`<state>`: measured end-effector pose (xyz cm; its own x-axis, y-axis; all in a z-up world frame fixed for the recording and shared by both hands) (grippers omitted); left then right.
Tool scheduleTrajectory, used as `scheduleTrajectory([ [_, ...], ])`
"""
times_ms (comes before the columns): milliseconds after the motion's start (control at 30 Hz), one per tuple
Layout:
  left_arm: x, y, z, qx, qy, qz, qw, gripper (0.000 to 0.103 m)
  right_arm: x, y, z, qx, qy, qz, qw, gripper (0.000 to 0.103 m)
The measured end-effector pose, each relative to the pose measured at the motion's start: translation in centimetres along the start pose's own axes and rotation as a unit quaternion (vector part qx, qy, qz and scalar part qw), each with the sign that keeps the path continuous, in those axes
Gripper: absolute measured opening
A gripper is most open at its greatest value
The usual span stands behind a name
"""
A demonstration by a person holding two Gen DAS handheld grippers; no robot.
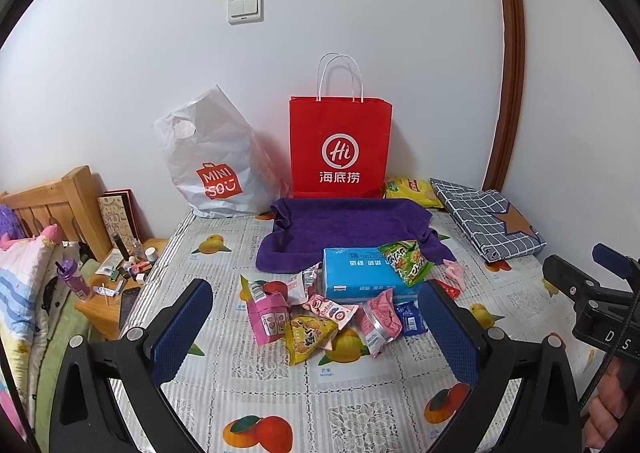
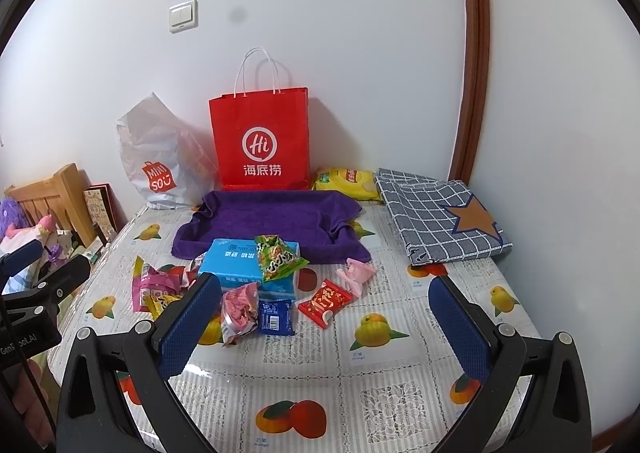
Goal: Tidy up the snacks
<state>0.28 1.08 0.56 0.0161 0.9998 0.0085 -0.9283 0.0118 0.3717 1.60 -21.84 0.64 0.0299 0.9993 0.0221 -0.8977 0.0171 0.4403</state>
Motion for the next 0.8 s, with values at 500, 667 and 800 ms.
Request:
scheduleTrajectory([
  [500, -0.4, 0.0, -0.31, -0.001, 0.001, 0.0, 1.0, 0.103, -0.06, -0.41, -0.07, 0.004, -0.004, 0.003, 1.0, 0.102],
  [667, -0.49, 0.07, -0.22, -0.004, 0.0, -0.003, 1.0, 0.103, -0.12, -0.55, -0.04, 0.006, -0.005, 0.0, 1.0, 0.102],
  [800, -0.48, 0.18, -0.28, -0.006, 0.0, -0.004, 1.0, 0.103, -0.17, -0.46, -0.11, 0.006, -0.007, 0.001, 1.0, 0.102],
])
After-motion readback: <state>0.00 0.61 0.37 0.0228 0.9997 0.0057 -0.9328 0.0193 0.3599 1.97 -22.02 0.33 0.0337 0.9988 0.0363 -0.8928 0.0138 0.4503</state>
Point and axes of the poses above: each gripper's, at about its wrist camera, not at the fingertips, and y roughly against the way its jaws point, x to its left, z to its top, the point moved 1 cm from there along -y, roughly the way its jaws point, and after that the axes turned 11 degrees about -x, right-handed, at the moved point
